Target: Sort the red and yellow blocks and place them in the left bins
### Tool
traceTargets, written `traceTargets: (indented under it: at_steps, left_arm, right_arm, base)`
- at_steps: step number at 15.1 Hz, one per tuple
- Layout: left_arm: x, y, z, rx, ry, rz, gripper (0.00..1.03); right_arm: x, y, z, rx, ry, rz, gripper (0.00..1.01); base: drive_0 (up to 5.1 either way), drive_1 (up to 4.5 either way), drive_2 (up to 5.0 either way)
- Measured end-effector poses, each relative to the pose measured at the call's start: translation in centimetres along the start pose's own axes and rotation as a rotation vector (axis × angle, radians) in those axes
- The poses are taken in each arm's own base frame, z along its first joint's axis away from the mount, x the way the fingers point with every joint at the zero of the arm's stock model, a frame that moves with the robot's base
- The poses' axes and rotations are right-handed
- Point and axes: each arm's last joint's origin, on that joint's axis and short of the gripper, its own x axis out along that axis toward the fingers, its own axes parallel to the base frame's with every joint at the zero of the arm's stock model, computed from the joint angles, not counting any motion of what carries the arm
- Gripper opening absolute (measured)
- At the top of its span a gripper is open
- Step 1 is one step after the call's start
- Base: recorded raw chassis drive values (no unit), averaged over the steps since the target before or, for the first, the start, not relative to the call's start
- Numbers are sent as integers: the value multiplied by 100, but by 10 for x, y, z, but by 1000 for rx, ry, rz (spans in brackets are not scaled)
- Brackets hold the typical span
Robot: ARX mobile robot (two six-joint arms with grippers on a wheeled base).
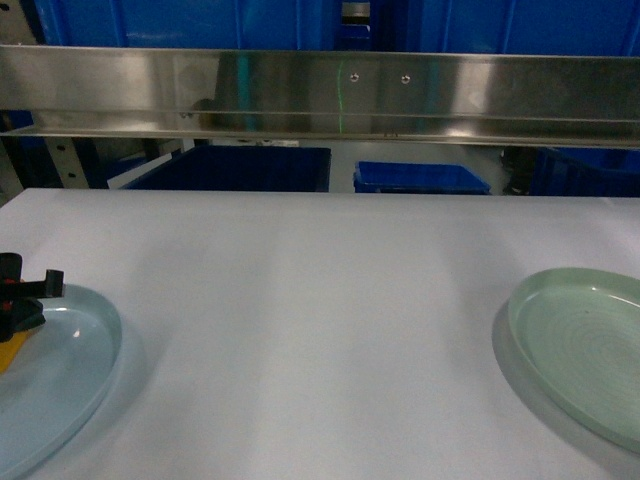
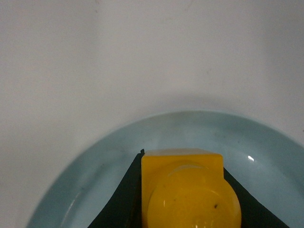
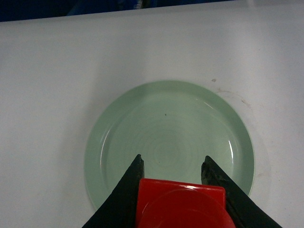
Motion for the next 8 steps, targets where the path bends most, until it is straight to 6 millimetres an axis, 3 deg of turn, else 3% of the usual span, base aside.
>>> traceTargets:
  at_steps: [2, 5, 8]
  left_arm:
    - [-14, 0, 10, 27, -87, -2, 27]
    - [-53, -6, 32, 71, -253, -31, 27]
    - [-89, -11, 31, 100, -311, -85, 27]
  right_arm:
    - [0, 0, 0, 0, 0, 0, 29]
    - [0, 0, 0, 0, 0, 0, 29]
    - [0, 0, 0, 0, 0, 0, 29]
  base:
    - [0, 0, 0]
    - [0, 0, 0]
    - [0, 0, 0]
